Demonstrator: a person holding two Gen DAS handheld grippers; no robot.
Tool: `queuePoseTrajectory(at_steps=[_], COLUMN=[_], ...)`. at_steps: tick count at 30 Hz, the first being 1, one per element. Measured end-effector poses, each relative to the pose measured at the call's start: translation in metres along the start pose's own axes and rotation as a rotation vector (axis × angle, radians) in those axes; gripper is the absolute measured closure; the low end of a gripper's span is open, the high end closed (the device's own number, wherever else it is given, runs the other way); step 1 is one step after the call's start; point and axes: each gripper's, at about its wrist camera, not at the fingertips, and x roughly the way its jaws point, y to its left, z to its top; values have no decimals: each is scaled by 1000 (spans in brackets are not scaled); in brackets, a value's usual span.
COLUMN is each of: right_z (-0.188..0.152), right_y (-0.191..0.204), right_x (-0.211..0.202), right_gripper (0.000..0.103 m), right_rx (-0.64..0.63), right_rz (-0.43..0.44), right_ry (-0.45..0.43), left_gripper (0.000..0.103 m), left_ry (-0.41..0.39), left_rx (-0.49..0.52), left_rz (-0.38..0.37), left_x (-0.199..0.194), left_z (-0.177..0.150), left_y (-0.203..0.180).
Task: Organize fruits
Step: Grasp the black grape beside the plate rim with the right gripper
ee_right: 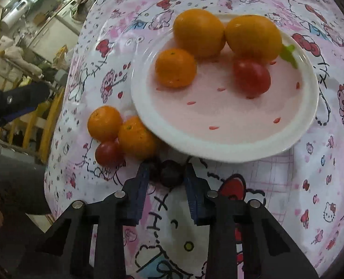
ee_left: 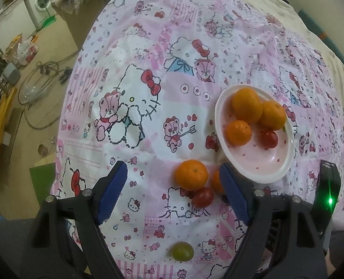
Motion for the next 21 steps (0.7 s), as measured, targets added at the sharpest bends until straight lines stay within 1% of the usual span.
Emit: queuePoseTrajectory(at_steps=[2, 4, 8, 12, 17, 19, 21], right_z=[-1, -2, -3, -8, -16, -20, -23], right_y=[1, -1, -8, -12, -21, -22, -22], right_x=[0, -2, -13, -23, -38, -41, -44], right_gripper=[72, 81, 81, 81, 81, 81, 81], right_rx=[-5, 0, 47, 54, 85, 85, 86], right_rz=[0, 0, 33, 13, 25, 13, 0], right_ry=[0, 1, -37, -57, -78, -83, -89], left_gripper=[24, 24, 24, 24, 24, 24, 24], left_ry=[15, 23, 31, 41, 43, 58, 93], left_rx=[-11, -14, -2, -10, 5, 23, 46], left_rz=[-4, -4, 4, 8, 12, 13, 7], left_x=[3, 4, 7, 10, 12, 16, 24], left_z=[-1, -1, -4, -6, -8, -9, -13], left_y=[2, 2, 0, 1, -3, -7, -12])
